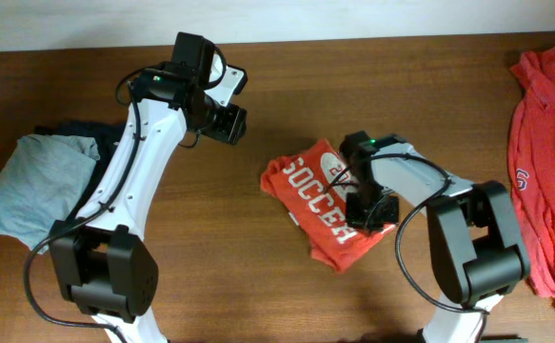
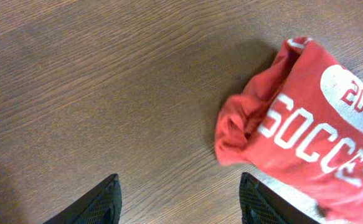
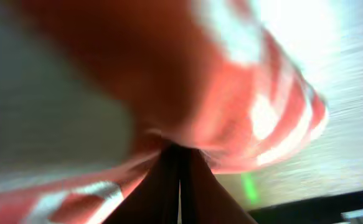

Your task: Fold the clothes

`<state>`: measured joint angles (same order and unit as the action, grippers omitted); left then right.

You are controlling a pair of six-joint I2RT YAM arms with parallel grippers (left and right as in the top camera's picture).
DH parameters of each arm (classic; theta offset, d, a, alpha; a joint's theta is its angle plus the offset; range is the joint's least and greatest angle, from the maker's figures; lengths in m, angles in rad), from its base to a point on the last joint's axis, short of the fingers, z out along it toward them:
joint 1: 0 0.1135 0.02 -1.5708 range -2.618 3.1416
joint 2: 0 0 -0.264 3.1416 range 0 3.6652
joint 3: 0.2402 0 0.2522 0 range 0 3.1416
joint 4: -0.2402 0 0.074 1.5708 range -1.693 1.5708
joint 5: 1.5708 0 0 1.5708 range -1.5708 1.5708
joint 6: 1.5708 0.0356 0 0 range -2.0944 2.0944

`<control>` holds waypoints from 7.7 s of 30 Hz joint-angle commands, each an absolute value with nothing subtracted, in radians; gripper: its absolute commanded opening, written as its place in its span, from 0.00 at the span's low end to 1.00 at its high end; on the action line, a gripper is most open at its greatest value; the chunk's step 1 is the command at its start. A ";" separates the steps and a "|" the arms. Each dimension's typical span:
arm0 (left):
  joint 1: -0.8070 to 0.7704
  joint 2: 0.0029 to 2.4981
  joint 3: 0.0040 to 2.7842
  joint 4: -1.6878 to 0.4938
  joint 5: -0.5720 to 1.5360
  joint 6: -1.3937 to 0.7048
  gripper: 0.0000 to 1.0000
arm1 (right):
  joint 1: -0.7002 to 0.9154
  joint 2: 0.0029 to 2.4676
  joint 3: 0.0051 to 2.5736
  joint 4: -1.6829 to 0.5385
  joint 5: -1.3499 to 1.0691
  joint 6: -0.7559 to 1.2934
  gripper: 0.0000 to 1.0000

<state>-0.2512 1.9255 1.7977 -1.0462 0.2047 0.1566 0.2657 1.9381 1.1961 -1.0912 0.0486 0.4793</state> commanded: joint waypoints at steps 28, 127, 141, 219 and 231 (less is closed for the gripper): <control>-0.061 1.794 1.794 -1.319 0.126 -0.075 0.61 | 0.183 1.797 1.595 -1.172 0.177 0.337 0.05; -0.119 1.628 1.196 -0.397 0.830 -0.224 0.01 | 0.169 1.694 1.556 -1.239 -0.071 0.173 0.04; 0.334 1.549 1.196 -0.422 0.796 -0.240 0.00 | 0.170 1.695 1.556 -1.247 -0.071 0.172 0.04; 0.816 1.759 1.205 -0.630 0.314 -0.178 0.00 | 0.170 1.695 1.556 -1.235 -0.105 0.173 0.04; 0.811 1.768 1.256 -0.653 0.552 -0.176 0.01 | 0.170 1.695 1.556 -1.251 -0.105 0.172 0.04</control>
<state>0.8223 1.7992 1.2201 -0.6327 0.3866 -0.1978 0.1761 1.7027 1.5448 -1.2465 -0.0956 0.1791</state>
